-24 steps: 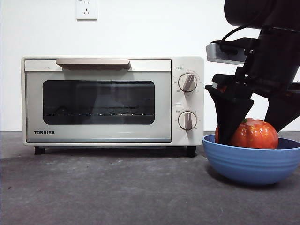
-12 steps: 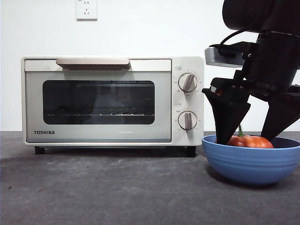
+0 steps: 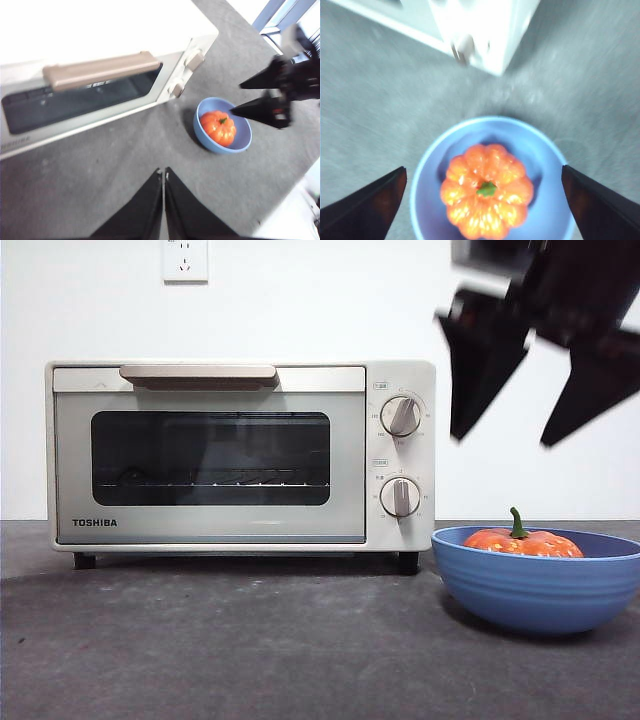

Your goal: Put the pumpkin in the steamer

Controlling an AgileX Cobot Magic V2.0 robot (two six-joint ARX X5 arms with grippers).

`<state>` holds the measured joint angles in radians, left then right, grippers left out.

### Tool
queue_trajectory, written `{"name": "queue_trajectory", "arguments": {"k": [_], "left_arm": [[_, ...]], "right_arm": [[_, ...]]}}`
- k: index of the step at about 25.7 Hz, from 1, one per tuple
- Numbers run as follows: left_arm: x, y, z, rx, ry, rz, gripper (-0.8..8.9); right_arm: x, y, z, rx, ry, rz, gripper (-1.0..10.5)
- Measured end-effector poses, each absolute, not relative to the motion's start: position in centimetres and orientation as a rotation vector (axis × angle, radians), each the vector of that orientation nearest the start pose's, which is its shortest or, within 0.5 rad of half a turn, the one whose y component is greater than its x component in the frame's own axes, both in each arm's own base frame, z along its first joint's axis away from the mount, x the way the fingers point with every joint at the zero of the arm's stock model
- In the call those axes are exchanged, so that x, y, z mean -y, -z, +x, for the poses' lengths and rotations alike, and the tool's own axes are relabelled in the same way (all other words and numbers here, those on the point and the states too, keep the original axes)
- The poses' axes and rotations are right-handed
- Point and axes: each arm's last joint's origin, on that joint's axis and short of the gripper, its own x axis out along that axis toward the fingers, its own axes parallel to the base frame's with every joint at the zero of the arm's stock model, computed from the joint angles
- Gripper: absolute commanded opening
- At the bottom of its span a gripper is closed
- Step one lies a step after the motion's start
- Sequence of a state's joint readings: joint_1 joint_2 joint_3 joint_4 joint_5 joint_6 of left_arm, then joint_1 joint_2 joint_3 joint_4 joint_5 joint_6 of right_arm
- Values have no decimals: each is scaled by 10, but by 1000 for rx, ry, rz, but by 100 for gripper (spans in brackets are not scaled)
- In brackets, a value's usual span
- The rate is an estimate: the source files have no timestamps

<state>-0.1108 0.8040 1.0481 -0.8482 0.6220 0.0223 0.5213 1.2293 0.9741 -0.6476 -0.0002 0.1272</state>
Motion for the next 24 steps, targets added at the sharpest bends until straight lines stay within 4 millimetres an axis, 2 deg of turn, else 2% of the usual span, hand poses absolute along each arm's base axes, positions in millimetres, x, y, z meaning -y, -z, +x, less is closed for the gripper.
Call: {"name": "queue_trajectory", "arguments": {"k": [2, 8, 15, 24], "left_arm": [[36, -361, 145, -560, 703, -131, 9], [49, -359, 183, -495, 680, -130, 9], [69, -339, 231, -504, 676, -123, 9], [88, -319, 263, -499, 691, -106, 9]], "right_arm": [[-115, -284, 200, -891, -430, -114, 494], [-96, -303, 174, -869, -415, -98, 494], [-80, -316, 151, -836, -407, -83, 494], [-70, -324, 132, -805, -411, -75, 494]]}}
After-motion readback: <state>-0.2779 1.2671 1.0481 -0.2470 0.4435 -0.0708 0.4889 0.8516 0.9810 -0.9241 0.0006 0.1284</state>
